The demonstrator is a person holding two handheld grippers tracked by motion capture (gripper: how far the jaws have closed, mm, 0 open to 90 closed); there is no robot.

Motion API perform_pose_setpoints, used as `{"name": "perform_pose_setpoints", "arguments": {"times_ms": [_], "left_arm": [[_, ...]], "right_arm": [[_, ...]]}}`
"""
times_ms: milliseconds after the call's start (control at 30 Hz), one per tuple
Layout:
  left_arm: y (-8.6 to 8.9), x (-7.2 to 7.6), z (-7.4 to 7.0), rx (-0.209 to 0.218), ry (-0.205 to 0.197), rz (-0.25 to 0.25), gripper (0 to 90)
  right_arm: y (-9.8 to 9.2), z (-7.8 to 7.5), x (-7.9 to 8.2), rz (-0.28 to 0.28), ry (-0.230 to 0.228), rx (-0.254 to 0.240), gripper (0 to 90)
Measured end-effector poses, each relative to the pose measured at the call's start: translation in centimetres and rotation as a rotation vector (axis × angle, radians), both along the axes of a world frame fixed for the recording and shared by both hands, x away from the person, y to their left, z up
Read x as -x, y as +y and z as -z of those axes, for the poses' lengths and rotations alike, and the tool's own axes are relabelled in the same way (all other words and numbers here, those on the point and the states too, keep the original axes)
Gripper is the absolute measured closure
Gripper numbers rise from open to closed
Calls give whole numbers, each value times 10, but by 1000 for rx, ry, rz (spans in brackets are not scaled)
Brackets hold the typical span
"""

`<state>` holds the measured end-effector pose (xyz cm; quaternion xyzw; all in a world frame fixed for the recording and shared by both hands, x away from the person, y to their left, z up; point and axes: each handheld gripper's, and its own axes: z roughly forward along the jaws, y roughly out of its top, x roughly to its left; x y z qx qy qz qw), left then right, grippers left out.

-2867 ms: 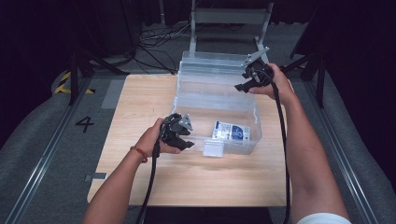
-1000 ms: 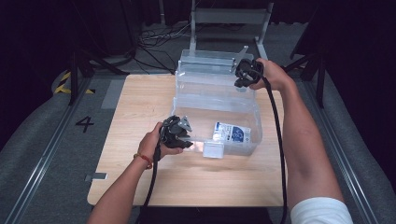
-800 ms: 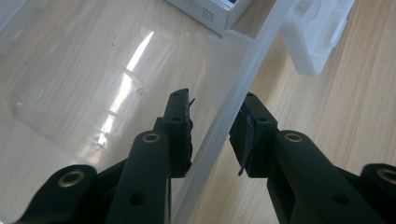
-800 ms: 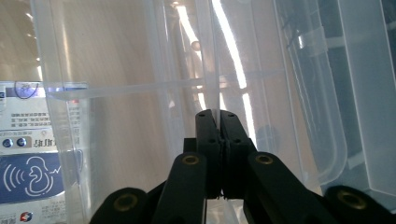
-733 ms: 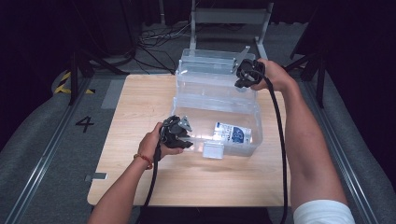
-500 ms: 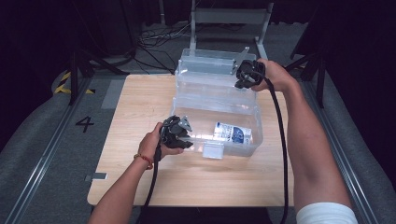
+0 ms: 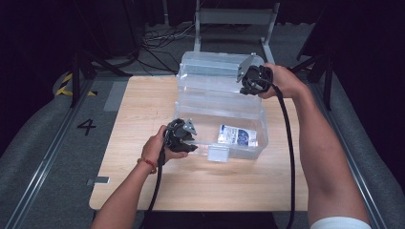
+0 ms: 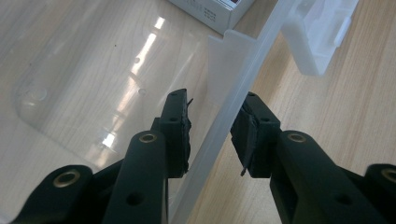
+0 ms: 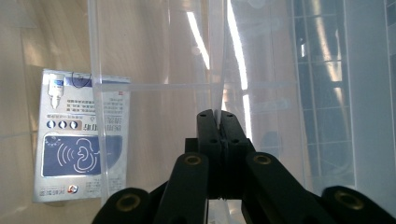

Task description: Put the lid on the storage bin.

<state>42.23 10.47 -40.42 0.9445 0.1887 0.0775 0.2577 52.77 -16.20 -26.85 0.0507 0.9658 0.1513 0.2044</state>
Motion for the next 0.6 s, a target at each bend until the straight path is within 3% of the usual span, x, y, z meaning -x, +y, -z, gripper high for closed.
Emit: {"name": "perform_pose_setpoints", "arguments": {"times_ms": [400,600], "left_arm": [[-1,1,0,-6,-14,-5,643],[-1,0,0,-7,-19,4,640]], "right_arm": [[-5,1,21,-19,1,-40,894],[-4,2,32,-25,-9,-38,890]]}}
